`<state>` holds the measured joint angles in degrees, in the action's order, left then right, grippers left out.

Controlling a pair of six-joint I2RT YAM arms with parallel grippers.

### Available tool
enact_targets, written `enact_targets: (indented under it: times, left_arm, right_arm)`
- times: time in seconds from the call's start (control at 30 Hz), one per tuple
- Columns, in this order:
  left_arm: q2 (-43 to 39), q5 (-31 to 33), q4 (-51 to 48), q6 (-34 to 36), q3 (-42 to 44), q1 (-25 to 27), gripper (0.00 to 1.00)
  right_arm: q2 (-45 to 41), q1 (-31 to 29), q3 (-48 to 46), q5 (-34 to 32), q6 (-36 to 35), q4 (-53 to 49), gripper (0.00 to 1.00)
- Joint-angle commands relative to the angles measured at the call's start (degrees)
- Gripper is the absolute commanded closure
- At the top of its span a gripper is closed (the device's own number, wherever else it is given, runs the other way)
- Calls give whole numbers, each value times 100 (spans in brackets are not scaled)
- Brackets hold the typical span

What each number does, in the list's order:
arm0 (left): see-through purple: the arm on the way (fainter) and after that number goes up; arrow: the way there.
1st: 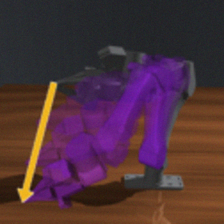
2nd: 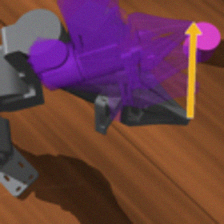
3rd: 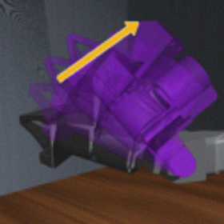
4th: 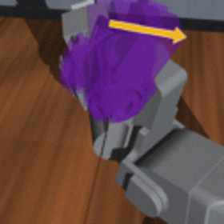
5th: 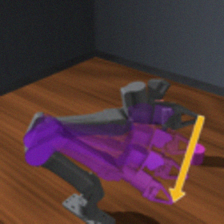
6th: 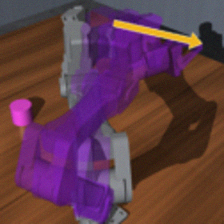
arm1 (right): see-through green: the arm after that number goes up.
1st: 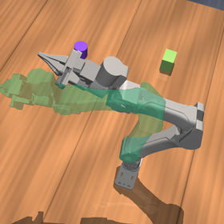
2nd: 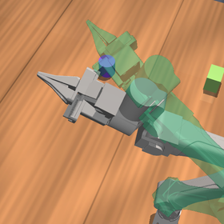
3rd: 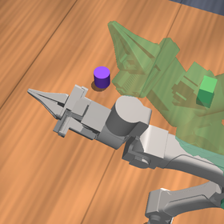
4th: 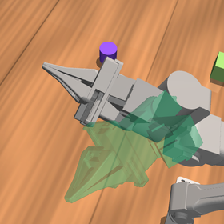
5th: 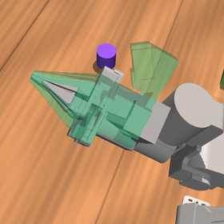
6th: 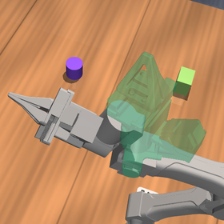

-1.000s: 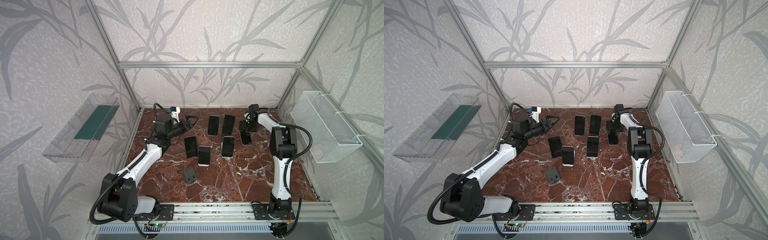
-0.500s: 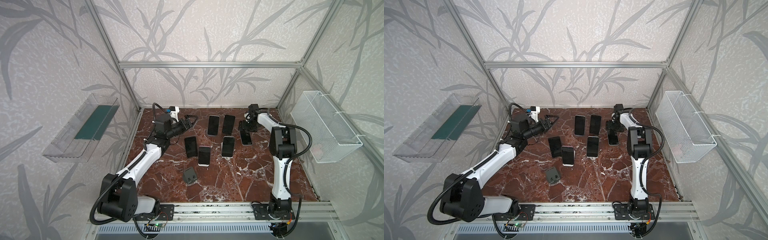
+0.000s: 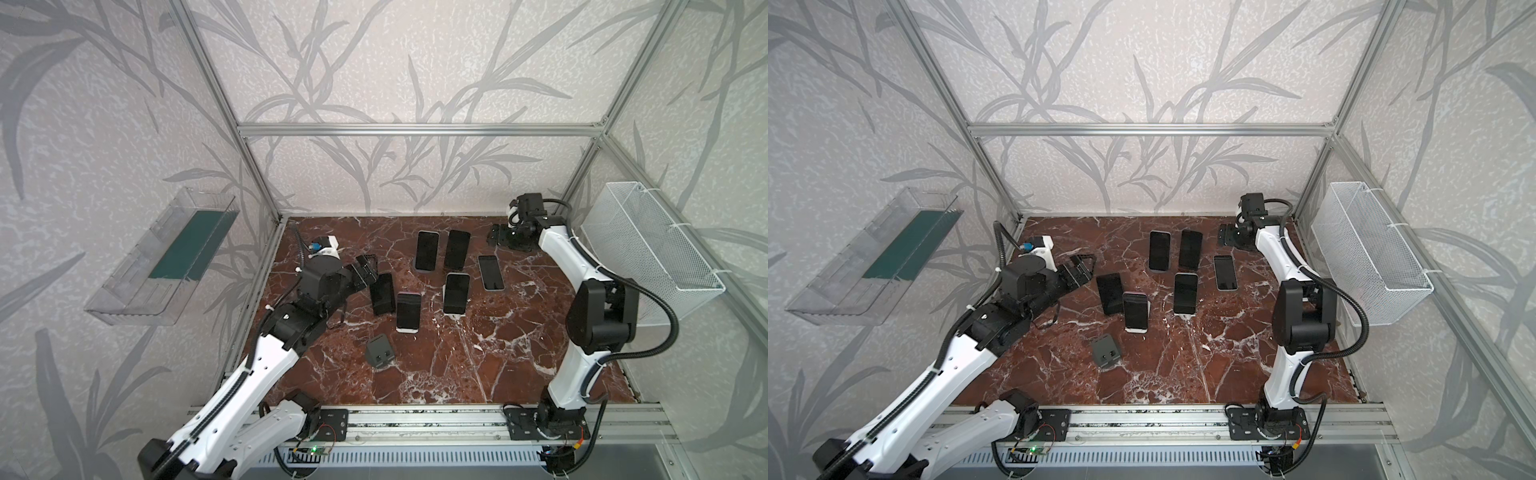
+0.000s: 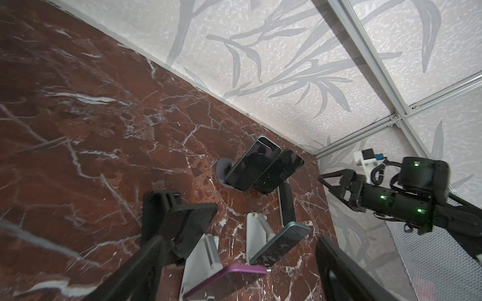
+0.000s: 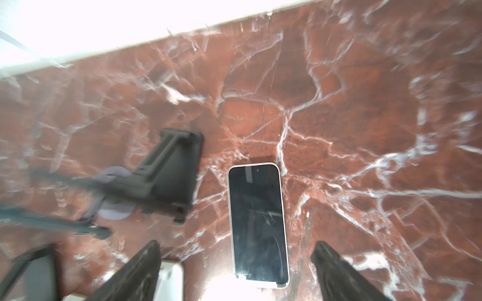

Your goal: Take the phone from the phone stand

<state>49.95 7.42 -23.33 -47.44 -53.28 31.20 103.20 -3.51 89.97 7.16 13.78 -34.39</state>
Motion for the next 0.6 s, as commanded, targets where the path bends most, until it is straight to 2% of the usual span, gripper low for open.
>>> enact_targets:
  times: [0.0,0.13,0.23,0.3,0.43,0.57]
  left_arm:
    - [-318,1376,-1869,-652,227,528,9]
    - [-356,1791,-2655,-1696,475,1495,9]
    - [-27,2704,-2947,-2801,615,2814,7]
    - [521,3206,-3372,-3668,449,3519,6]
    - [1728,3369,-4357,-5005,-188,4068,1]
    - [2421,3248,-4170,-5332,-326,4201,1]
  right_arm:
    - [-691,-21,-762,-40,310,566,8]
    - [-1641,-53,-1800,-6,508,1201,8]
    - [-2137,-85,-2403,17,601,1474,7]
    - [-2358,-134,-2646,48,616,1587,7]
    - [-2548,-247,-2810,40,608,1732,7]
    - [-2665,-291,-2917,208,660,1873,7]
